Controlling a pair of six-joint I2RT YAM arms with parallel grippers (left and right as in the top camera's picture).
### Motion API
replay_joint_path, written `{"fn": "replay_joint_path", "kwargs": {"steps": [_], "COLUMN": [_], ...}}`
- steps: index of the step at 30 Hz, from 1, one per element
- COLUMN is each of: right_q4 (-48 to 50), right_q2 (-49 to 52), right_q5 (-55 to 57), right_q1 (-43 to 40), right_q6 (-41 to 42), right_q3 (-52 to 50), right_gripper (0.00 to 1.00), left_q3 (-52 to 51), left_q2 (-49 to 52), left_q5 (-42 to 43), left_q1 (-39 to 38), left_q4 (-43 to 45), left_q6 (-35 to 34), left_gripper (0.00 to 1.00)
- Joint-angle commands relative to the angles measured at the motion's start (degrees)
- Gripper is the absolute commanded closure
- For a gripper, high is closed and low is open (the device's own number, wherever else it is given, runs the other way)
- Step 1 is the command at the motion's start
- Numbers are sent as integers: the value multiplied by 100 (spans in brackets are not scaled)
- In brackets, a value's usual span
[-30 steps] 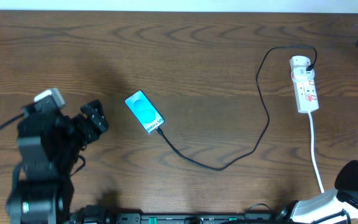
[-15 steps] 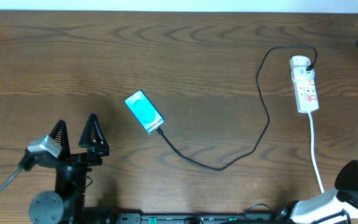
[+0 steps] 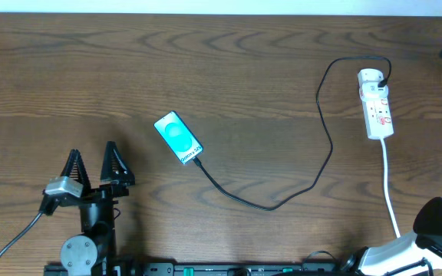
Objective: Plug charger to phone and switch on socket
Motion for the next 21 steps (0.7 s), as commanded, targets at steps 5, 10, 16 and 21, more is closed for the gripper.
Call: {"fn": "replay_joint_path", "kwargs": {"steps": [5, 10, 16, 21], "right_q4": [-11, -11, -11, -11], "right_q2": [7, 7, 4, 7], "right_q5": [-33, -33, -33, -33], "right_q1": [57, 57, 57, 57], "right_q6": [-59, -61, -61, -61], "right_q3": [26, 26, 26, 26], "right_gripper": [1, 1, 1, 1], "left_q3": [-706, -697, -695, -695], "left_q2": [-57, -57, -57, -55], "left_q5": [-269, -330, -304, -304], "left_q1": [46, 46, 46, 46], "left_q4": [26, -942, -1384, -1377], "left_q6": [96, 96, 402, 398], "left_gripper": [10, 10, 10, 10]}}
